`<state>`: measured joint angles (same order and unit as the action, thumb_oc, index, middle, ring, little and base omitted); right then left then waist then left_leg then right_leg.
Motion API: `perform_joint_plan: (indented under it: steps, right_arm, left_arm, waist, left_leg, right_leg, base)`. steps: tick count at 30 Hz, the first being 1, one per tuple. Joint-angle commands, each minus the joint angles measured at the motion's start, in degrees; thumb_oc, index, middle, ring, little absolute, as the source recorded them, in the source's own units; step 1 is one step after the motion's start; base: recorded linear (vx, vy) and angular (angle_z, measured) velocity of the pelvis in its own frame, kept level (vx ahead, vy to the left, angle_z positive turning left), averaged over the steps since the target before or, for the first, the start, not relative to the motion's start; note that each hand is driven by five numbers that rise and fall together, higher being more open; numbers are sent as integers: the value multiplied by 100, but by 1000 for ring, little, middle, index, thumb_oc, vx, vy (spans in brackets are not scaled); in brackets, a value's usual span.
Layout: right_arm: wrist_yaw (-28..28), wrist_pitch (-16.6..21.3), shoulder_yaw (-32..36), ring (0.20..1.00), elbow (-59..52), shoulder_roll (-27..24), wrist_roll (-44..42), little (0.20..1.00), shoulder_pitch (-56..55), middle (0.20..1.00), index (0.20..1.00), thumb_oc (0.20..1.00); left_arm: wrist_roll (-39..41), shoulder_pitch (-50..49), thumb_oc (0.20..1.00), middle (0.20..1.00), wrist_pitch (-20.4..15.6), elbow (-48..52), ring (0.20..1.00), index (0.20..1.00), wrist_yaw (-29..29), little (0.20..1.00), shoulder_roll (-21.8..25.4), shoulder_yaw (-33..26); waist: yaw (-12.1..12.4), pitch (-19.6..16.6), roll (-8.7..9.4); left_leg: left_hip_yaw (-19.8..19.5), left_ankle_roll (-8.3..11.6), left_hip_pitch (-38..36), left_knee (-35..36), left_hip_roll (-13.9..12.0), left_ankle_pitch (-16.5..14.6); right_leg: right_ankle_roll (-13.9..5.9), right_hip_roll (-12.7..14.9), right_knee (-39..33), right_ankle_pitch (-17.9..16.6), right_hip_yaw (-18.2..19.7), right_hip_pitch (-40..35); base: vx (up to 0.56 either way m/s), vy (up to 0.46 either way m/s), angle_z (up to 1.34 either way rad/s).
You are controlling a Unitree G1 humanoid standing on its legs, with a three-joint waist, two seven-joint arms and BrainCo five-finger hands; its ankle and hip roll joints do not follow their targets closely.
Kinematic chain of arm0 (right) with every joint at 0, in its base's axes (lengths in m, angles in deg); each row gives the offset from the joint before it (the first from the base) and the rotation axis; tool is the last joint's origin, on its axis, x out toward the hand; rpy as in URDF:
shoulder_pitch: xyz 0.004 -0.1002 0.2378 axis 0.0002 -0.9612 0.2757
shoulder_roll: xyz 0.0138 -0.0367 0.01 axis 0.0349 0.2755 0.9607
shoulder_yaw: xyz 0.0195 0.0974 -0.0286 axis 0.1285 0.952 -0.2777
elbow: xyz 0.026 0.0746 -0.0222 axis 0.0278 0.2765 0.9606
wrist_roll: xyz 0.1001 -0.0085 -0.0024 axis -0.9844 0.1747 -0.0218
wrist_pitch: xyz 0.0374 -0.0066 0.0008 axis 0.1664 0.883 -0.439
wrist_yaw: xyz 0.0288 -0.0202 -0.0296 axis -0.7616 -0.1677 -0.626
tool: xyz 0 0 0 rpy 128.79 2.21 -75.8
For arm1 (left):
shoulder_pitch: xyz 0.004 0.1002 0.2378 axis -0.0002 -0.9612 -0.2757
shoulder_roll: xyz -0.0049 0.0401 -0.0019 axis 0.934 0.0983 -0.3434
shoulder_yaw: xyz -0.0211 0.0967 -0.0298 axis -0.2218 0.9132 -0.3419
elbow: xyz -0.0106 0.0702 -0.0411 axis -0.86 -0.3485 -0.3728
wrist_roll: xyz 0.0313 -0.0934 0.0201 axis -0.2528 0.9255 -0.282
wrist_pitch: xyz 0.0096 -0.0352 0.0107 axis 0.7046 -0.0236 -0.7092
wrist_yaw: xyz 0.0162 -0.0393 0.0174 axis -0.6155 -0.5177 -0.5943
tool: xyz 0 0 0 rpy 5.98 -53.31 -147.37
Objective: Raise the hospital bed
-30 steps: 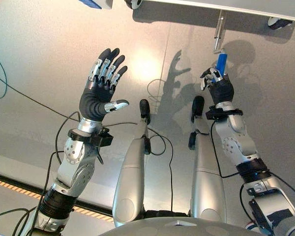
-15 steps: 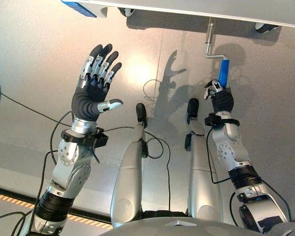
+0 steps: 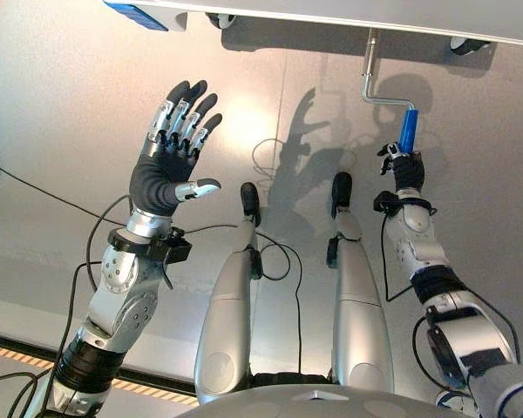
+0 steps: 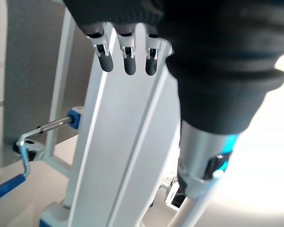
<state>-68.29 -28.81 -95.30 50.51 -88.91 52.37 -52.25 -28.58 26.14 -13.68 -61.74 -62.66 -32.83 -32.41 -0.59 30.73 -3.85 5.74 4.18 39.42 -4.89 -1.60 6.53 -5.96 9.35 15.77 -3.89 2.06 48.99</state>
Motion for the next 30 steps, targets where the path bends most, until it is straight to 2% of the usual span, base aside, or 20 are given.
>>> perform_joint_plan:
  steps: [1,6,11,19,21,23,26,27,28,29,30]
  right_arm:
    - [-683,-93,584,200,1044,-1463,-603,200,181,200,200,200]
    - [-532,-479,100,200,1980,-1677,-340,200,902,200,200,200]
    - [-382,-705,-187,200,2394,-1668,-149,200,1247,200,200,200]
    - [-293,-1014,-617,200,2634,-1099,393,200,1482,200,200,200]
    - [-295,-1016,-618,200,2632,-1096,394,200,1484,200,200,200]
    - [-262,-1019,-697,200,2517,-754,463,200,1401,200,200,200]
    - [-260,-1045,-749,200,2462,-607,546,200,1367,200,200,200]
    - [-240,-1054,-750,282,2454,-551,554,282,1345,282,282,282]
    - [-229,-1050,-715,755,2428,-495,525,755,1260,755,755,755]
    - [-230,-1051,-716,950,2424,-496,526,950,1272,950,950,950]
    - [-229,-1042,-684,1000,2396,-476,495,1000,1217,1000,1000,1000]
  left_arm:
    - [81,79,1000,1000,-209,469,1000,1000,36,1000,-73,41]
    - [55,198,1000,1000,-171,370,1000,1000,13,1000,-84,244]
    - [27,300,1000,1000,-138,325,1000,1000,5,1000,-126,310]
    - [-12,456,1000,1000,-50,247,1000,1000,-36,1000,-314,382]
    - [-12,455,1000,1000,-50,247,1000,1000,-36,1000,-313,379]
    - [-44,487,1000,1000,-28,187,1000,1000,-78,1000,-389,370]
    - [-64,485,1000,1000,-8,157,1000,1000,-108,1000,-430,332]
    - [-62,470,1000,1000,2,130,1000,1000,-109,1000,-450,325]
    - [-50,422,1000,1000,4,86,1000,1000,-122,1000,-491,316]
    - [-50,432,1000,1000,3,87,1000,1000,-122,1000,-491,307]
    - [-9,399,1000,1000,20,-25,1000,1000,-132,1000,-545,317]
  waist:
    - [-80,-94,-330]
    - [36,-94,-460]
    - [86,-94,-511]
    - [140,-94,-591]
    - [138,-94,-588]
    - [115,-94,-569]
    - [103,-94,-543]
    - [99,-94,-537]
    - [81,-94,-525]
    - [83,-94,-521]
    - [68,-94,-512]
  left_leg:
    - [-157,8,79,-303,117,-282]
    - [-172,24,100,-322,119,-301]
    - [-160,26,164,-335,118,-264]
    - [-150,25,121,-355,127,-297]
    - [-149,25,124,-355,126,-296]
    - [-134,21,115,-365,127,-301]
    - [-124,19,118,-347,124,-271]
    - [-120,16,105,-352,125,-271]
    - [-118,15,32,-346,130,-306]
    - [-113,15,62,-341,128,-272]
    - [-114,15,37,-339,133,-273]
  right_leg:
    - [-137,-342,-147,184,-288,-132]
    - [-121,-327,-47,276,-306,-79]
    - [-102,-329,11,250,-298,12]
    - [-91,-331,74,326,-290,2]
    - [-91,-331,72,323,-289,5]
    - [-88,-340,89,312,-278,-3]
    - [-78,-351,56,261,-259,3]
    - [-77,-348,54,259,-269,-13]
    - [-84,-337,49,295,-286,-88]
    - [-80,-340,24,249,-282,-65]
    - [-83,-336,9,235,-287,-97]
  base:
    - [0,0,0]
    - [0,0,0]
    - [-2,-2,-2]
    - [0,0,0]
    - [-7,-1,-2]
    - [-2,9,-4]
    - [0,0,0]
    - [0,0,0]
    - [0,0,0]
    - [0,0,0]
    - [0,0,0]
